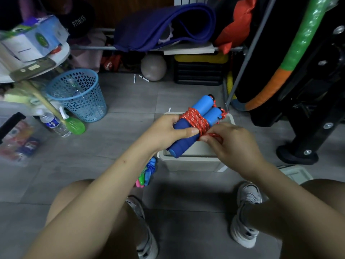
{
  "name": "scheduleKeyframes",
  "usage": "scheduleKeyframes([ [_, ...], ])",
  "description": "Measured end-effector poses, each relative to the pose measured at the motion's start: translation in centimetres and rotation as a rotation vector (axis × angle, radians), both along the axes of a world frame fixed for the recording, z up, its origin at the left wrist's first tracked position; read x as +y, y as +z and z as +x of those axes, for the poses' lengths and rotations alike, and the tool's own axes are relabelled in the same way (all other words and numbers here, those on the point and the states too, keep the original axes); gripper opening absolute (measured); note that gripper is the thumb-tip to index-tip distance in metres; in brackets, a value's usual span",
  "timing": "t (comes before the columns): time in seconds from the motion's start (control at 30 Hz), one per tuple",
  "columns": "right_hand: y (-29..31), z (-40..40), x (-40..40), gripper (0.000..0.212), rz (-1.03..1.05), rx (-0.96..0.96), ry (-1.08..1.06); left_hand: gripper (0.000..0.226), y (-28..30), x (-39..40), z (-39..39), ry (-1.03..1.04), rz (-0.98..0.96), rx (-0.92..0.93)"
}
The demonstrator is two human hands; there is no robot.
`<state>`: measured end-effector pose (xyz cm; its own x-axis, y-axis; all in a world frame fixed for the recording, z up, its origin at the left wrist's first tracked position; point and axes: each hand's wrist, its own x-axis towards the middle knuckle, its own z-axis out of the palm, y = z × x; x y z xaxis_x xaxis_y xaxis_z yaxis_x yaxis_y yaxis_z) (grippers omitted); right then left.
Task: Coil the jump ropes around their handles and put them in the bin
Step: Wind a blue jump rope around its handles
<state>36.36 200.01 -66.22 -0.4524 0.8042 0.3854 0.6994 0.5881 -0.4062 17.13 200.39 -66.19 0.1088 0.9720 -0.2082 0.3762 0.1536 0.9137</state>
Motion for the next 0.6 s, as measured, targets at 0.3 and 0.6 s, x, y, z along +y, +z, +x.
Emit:
scheduleKeyframes([
  [0.3,3.4,0.6,1.0,0.04,-0.238,-0.222,0.116,0.035,0.5,-2.2,2.3,-0.508,-0.03,0.345],
  [0.6,2.4,1.2,2.0,0.026,-0.973,0.206,0.538,0.042,1.8,-3.4,1.6,-0.748,-0.095,0.147],
])
